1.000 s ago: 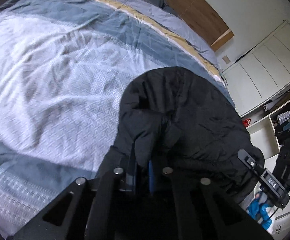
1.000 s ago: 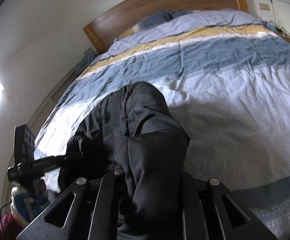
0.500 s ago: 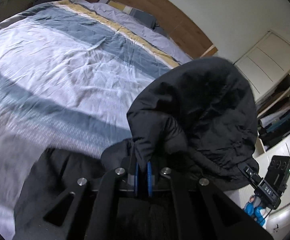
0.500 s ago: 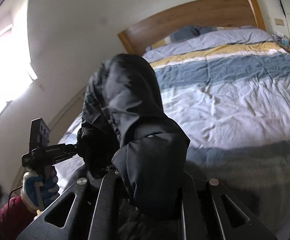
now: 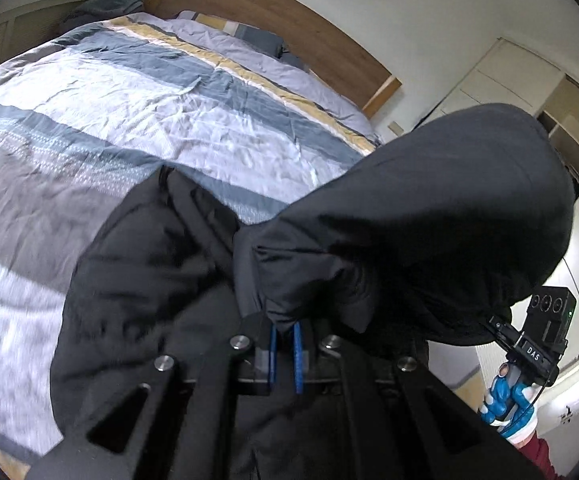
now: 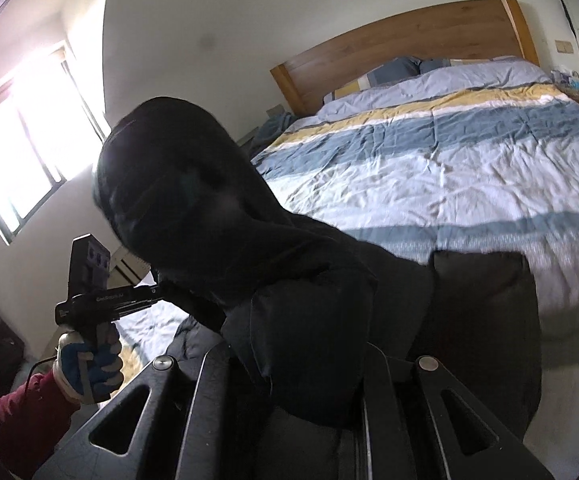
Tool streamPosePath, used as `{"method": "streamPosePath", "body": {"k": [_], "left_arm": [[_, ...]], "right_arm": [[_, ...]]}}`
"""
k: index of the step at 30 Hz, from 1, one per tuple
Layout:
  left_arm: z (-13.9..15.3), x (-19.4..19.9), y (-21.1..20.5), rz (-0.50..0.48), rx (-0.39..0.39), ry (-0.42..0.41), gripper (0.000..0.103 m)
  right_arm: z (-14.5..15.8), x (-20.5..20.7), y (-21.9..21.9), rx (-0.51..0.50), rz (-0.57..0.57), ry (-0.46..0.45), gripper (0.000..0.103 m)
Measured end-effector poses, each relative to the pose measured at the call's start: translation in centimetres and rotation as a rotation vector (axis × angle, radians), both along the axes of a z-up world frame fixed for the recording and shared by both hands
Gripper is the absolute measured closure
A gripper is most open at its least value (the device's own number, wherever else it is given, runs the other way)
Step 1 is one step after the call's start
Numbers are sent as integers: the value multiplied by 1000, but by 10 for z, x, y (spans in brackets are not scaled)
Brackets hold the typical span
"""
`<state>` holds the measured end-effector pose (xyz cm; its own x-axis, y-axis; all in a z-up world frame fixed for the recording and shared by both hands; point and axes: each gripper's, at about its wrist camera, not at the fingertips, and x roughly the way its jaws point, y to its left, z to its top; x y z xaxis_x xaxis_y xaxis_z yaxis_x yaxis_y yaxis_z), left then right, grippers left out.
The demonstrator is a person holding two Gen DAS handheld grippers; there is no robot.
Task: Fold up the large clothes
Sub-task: 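Grasp the folded jacket near the hood with both tools and lift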
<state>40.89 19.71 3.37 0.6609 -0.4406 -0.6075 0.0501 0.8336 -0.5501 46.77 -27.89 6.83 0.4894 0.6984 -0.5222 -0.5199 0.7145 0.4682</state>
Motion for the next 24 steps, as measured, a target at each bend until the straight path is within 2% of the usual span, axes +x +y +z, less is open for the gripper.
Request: {"method": "streamPosePath", "body": {"k": [7,13,17,19,23,24], "left_arm": [[-23,-46,-10,-19,62,28,97],[-49,-71,-10,-13,42,44,98],[-71,-75,-16,-12,103,75,97],[-80,-72,-16,-4,101,94,97],[-87,-62,-24,6,168,112,97],[-87,-62,-26,10,188,114,94]], "right_arm": [[-30,-39,-15,-2,-1,54,85],[-57,-63,-18,-22,0,69,82],[-77,-66,-17,-82,-4,80,82],[-84,-65,-17,-97,-6,84,82],[-90,-56,-11,-156,-14,70,82],[-91,-55,-11,-166,-15,66,81]]}}
